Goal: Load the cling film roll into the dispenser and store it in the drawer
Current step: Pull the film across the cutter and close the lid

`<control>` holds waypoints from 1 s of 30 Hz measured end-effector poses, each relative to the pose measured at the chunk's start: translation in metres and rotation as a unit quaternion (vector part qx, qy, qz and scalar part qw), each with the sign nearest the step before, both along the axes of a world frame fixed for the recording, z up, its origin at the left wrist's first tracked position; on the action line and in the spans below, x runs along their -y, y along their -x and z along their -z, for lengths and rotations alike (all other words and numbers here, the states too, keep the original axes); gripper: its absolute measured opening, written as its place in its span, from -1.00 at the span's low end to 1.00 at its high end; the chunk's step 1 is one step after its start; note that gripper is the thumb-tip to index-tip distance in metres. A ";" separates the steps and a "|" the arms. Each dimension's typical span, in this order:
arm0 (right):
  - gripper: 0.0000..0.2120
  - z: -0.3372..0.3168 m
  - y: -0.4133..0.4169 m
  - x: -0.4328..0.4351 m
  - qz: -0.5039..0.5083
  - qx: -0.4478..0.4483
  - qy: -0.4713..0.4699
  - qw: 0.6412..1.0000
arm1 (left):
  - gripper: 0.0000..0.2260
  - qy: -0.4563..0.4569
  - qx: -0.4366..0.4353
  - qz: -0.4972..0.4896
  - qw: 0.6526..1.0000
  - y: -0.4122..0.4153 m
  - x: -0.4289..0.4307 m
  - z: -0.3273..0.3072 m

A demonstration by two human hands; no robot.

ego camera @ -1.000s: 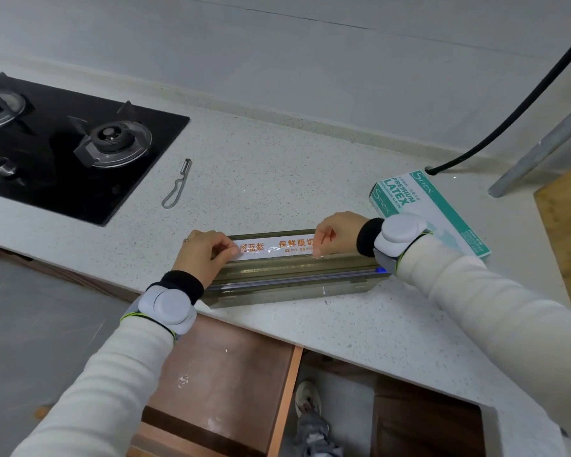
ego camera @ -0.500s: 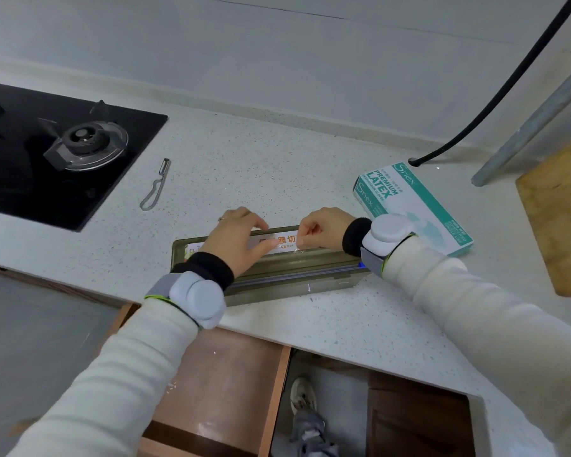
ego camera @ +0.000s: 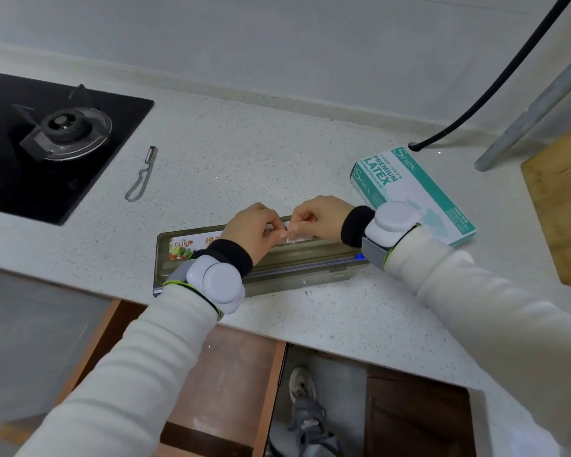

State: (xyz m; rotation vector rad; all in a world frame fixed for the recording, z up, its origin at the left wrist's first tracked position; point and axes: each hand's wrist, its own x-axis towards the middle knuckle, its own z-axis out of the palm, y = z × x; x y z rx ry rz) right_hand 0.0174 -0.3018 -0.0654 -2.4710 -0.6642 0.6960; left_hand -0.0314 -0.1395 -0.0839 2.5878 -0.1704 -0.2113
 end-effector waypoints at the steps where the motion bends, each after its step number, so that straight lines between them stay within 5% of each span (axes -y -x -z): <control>1: -0.81 -0.001 0.000 0.000 0.002 -0.003 -0.006 1.000 | -0.87 0.002 0.004 -0.002 1.000 0.000 0.000 0.000; 16: -0.86 -0.001 -0.005 -0.001 -0.062 -0.026 0.010 0.998 | -0.92 0.013 -0.010 -0.033 0.999 0.001 0.001 -0.001; 30: -0.76 -0.006 -0.004 0.004 -0.014 -0.028 0.012 0.999 | -0.92 0.026 -0.004 -0.034 0.999 0.002 -0.001 -0.002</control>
